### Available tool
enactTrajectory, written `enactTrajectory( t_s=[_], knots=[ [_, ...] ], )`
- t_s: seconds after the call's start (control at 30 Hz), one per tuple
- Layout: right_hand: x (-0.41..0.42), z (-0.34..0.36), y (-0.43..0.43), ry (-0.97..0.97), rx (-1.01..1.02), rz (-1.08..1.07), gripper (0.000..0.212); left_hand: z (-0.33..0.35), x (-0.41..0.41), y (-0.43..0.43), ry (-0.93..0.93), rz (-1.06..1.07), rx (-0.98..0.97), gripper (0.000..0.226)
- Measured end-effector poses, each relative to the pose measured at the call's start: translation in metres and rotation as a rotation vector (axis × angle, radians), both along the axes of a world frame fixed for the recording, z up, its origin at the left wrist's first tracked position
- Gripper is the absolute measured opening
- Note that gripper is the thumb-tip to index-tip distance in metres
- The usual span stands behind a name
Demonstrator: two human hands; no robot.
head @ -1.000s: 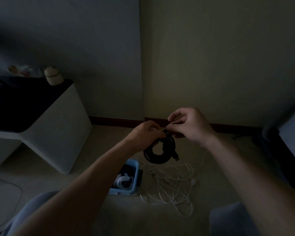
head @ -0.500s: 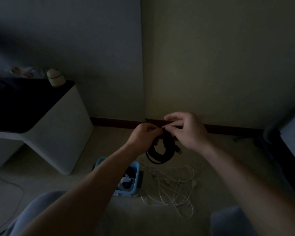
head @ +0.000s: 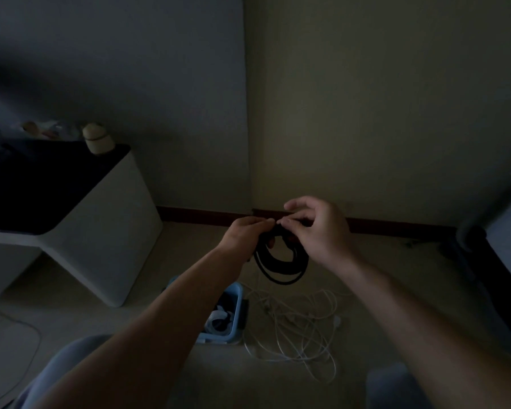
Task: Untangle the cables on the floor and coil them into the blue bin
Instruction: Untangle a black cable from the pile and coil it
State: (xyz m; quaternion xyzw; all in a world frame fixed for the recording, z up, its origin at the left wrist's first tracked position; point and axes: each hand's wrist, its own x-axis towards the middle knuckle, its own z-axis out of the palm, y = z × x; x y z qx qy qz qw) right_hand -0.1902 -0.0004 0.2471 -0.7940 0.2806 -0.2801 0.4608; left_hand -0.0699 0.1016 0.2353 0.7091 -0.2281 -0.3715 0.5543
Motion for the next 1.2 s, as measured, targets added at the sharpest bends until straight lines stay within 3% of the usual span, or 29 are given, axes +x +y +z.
enactTrajectory(
  t_s=[0.33,0.73,0.9,1.03,1.2],
  knots=[
    [-0.003,0.006,0.004,0.105,-0.333,0.164,0.037,-0.003,0.007,0.003,0.331,-0.029,-0.024,0.019],
    [-0.005,0.01,0.008,0.073,-0.348,0.224,0.068,0.0,0.007,-0.001,0.316,0.065,-0.012,0.024],
    [-0.004,0.011,0.0,0.05,-0.304,0.162,0.045,0.0,0.005,-0.003,0.276,0.073,0.004,0.023],
    [-0.004,0.008,-0.008,0.06,-0.285,0.197,0.058,-0.002,0.002,-0.005,0.297,0.067,-0.023,0.018],
    [-0.001,0.008,-0.011,0.043,-0.308,0.187,0.06,-0.001,0.004,-0.005,0.289,0.055,-0.033,0.015]
  ],
)
